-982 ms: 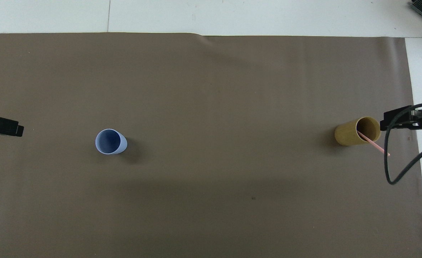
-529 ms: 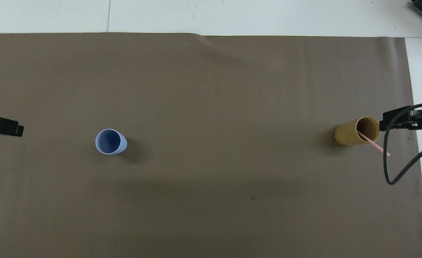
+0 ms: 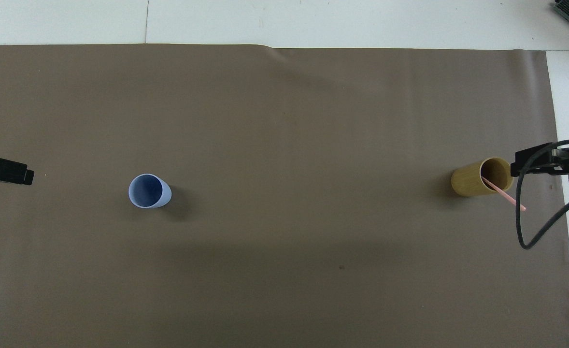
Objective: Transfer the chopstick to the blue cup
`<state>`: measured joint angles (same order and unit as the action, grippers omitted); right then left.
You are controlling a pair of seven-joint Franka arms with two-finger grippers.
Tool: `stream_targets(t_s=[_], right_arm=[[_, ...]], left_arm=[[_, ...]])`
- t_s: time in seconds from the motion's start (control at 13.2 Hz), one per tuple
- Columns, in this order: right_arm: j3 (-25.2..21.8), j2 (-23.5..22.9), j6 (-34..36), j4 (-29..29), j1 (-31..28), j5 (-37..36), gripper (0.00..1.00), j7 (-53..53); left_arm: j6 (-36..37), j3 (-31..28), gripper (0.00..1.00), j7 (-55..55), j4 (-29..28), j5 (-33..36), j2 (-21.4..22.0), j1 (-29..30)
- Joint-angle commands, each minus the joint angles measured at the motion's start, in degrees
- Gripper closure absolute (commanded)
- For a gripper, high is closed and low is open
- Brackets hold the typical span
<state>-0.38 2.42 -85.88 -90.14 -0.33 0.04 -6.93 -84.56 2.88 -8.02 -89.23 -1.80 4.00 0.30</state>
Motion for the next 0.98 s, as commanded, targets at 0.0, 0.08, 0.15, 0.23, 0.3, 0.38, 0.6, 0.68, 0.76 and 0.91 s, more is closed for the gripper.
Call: stream_targets(t_s=[0.0,0.08,0.15,0.23,0.3,0.38,0.6,0.68,0.76,0.91], right_arm=[[0.0,1.5,-1.6,-2.1,-0.3,0.7,0.00,1.7],[0.0,1.5,-1.6,-2.1,-0.3,0.7,0.00,1.8],[0.0,1.5,-1.5,-2.1,-0.4,0.7,0.00,1.8],[0.0,1.5,-1.6,-2.1,-0.4,0.7,0.00,1.8],[0.0,1.5,-1.6,-2.1,-0.4,0.7,0.00,1.8],[0.0,1.5,-1.5,-2.1,-0.4,0.7,0.00,1.8],[0.0,1.5,-1.6,-2.1,-0.4,0.7,0.00,1.8],[0.0,1.5,-1.5,-2.1,-0.4,0.7,0.00,1.8],[0.0,1.5,-1.5,-2.1,-0.4,0.7,0.00,1.8],[0.0,1.5,-1.5,-2.1,-0.4,0.7,0.00,1.8]], left_arm=[[-1.5,0.2,0.00,0.5,-3.7,-0.7,1.7,-0.4],[-3.6,0.2,0.00,0.8,-6.1,-0.7,2.1,-0.3],[-5.3,0.2,0.00,0.8,-8.3,-0.7,2.2,-0.3],[-8.3,0.3,0.00,0.9,-11.7,-0.7,2.2,-0.4],[-12.8,0.3,0.00,2.0,-16.0,-0.7,2.4,-1.3],[-17.0,0.4,0.00,4.1,-19.0,-0.7,2.5,-1.6],[-28.3,0.5,0.00,8.4,-26.0,-0.7,1.4,-2.9],[-31.9,0.4,0.00,9.9,-28.1,-0.7,0.6,-3.8],[-35.0,0.4,0.00,10.7,-30.4,-0.7,0.6,-4.2],[-37.6,0.5,0.00,12.1,-32.9,-0.8,-0.3,-4.3]])
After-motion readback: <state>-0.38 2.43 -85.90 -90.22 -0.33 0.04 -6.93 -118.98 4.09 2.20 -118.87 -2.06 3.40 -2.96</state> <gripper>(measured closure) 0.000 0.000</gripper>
